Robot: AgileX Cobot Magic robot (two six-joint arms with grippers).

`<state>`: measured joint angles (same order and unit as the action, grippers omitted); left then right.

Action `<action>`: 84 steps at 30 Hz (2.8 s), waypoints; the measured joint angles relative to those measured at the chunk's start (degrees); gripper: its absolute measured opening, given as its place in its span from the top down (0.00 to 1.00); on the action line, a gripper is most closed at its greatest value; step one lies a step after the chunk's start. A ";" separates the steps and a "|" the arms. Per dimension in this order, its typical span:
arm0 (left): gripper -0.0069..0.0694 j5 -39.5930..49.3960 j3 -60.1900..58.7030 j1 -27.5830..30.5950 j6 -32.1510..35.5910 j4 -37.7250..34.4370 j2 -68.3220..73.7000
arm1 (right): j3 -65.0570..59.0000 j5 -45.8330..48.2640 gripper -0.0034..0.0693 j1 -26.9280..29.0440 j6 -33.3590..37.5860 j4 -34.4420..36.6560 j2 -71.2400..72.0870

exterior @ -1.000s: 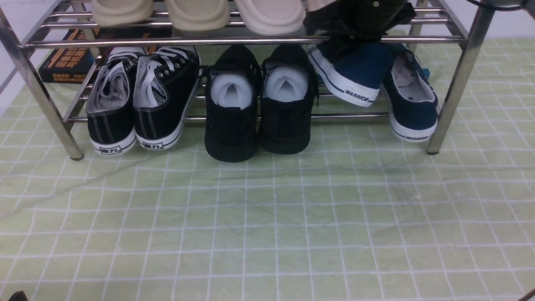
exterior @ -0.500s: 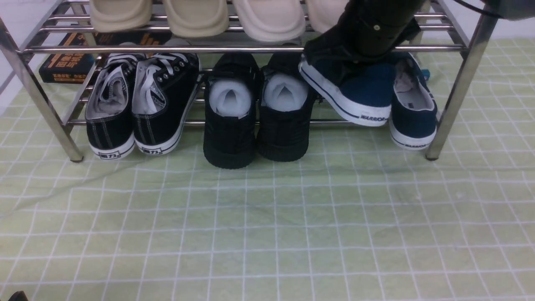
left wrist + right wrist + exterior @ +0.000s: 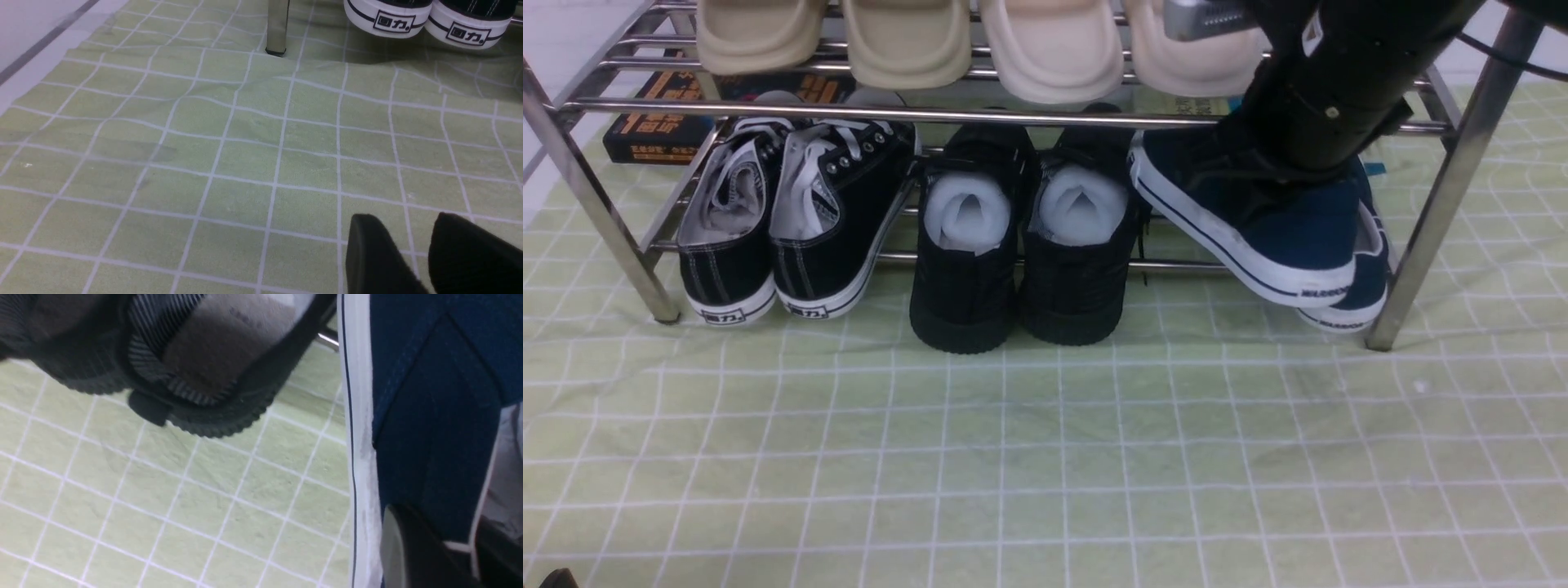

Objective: Take the shoes off the shelf with your hand from the green coffee tablecloth.

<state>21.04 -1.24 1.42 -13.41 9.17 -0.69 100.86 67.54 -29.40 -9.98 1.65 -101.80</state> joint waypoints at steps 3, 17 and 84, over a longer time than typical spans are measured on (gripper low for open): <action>0.59 0.00 0.00 0.00 0.00 0.00 0.00 | -0.20 -0.42 0.87 0.00 0.00 -0.66 0.05; 0.59 0.00 0.00 0.00 0.00 0.00 0.00 | 9.26 -4.55 0.87 1.62 -0.58 -2.25 -9.35; 0.59 0.00 0.00 0.00 0.00 0.00 0.00 | -32.06 -2.74 0.80 -19.78 -25.89 -4.89 18.94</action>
<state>21.04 -1.24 1.42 -13.41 9.17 -0.69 68.80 64.80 -49.18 -35.87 -3.24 -82.85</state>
